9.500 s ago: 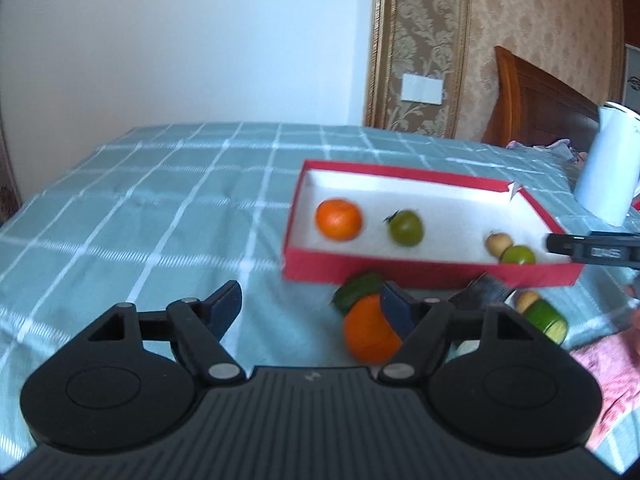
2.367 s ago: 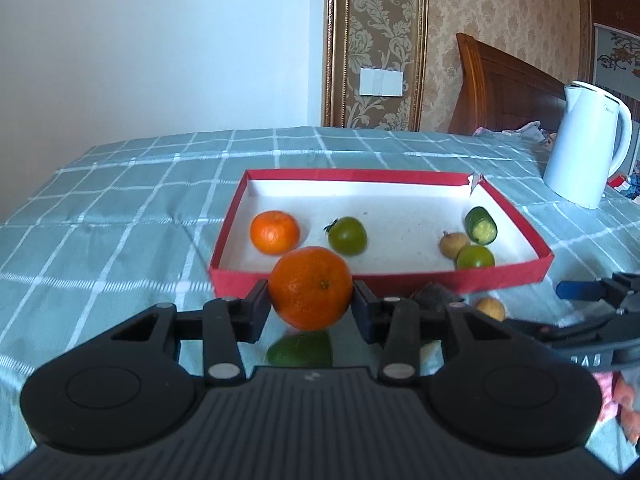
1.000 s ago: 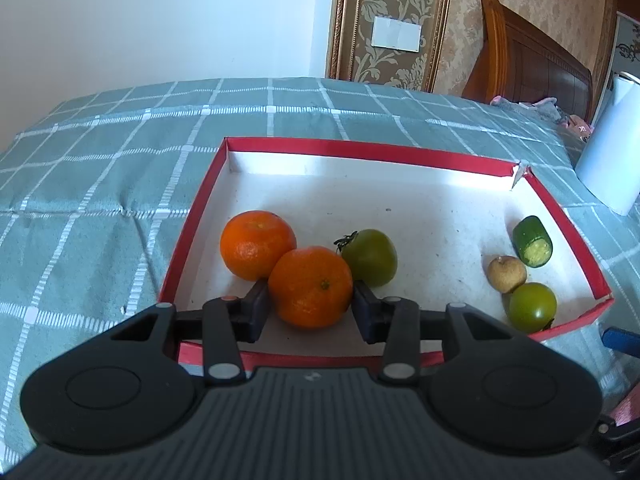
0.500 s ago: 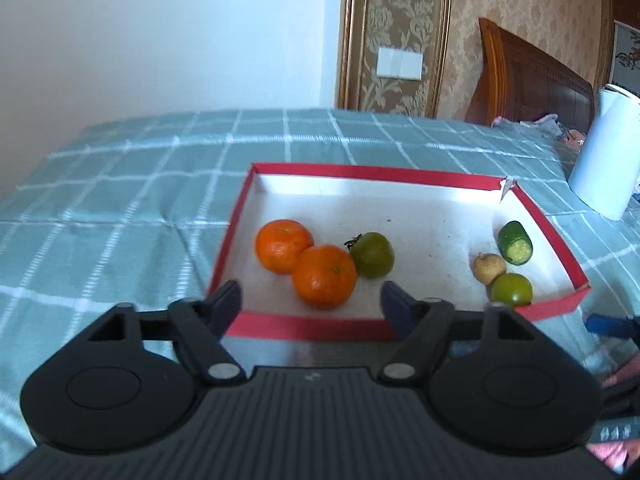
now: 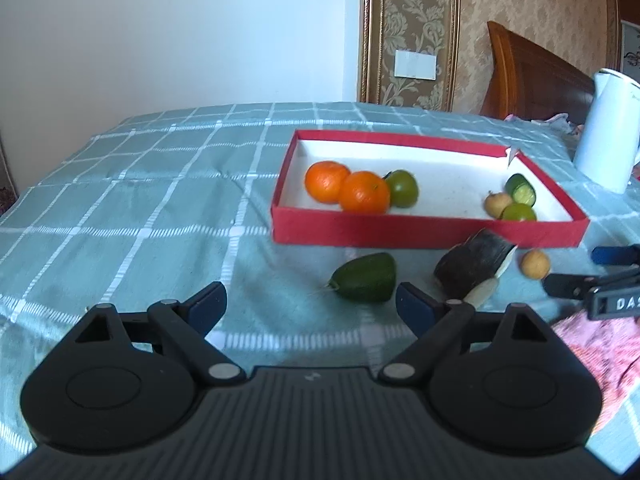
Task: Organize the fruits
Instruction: 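Withdraw the left gripper from the tray, then grasp the brown round fruit beside the tray with the right gripper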
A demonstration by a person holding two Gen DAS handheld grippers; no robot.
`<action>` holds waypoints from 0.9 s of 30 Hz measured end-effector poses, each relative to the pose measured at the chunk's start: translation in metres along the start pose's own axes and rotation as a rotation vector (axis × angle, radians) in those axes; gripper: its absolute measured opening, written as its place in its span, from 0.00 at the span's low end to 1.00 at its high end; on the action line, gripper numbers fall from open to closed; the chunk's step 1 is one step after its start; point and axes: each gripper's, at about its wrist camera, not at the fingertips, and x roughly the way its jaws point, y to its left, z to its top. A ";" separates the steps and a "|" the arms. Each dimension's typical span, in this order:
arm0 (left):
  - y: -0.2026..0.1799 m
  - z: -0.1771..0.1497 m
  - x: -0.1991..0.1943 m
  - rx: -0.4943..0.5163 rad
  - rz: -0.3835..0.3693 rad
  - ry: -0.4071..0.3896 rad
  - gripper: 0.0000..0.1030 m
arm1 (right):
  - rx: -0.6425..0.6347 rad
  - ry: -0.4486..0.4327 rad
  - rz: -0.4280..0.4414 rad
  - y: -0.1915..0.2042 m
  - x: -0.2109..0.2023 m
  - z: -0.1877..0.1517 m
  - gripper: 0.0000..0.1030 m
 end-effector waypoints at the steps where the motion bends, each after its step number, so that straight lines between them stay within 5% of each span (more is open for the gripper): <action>1: 0.000 -0.001 0.001 0.004 0.008 0.000 0.89 | 0.000 0.000 0.000 0.000 0.000 0.000 0.98; 12: 0.012 -0.009 0.014 -0.042 0.003 0.061 1.00 | 0.000 0.000 0.000 0.000 0.000 0.000 0.98; 27: 0.010 -0.008 0.016 -0.025 0.018 0.070 1.00 | 0.004 -0.082 0.047 0.005 -0.016 0.000 0.93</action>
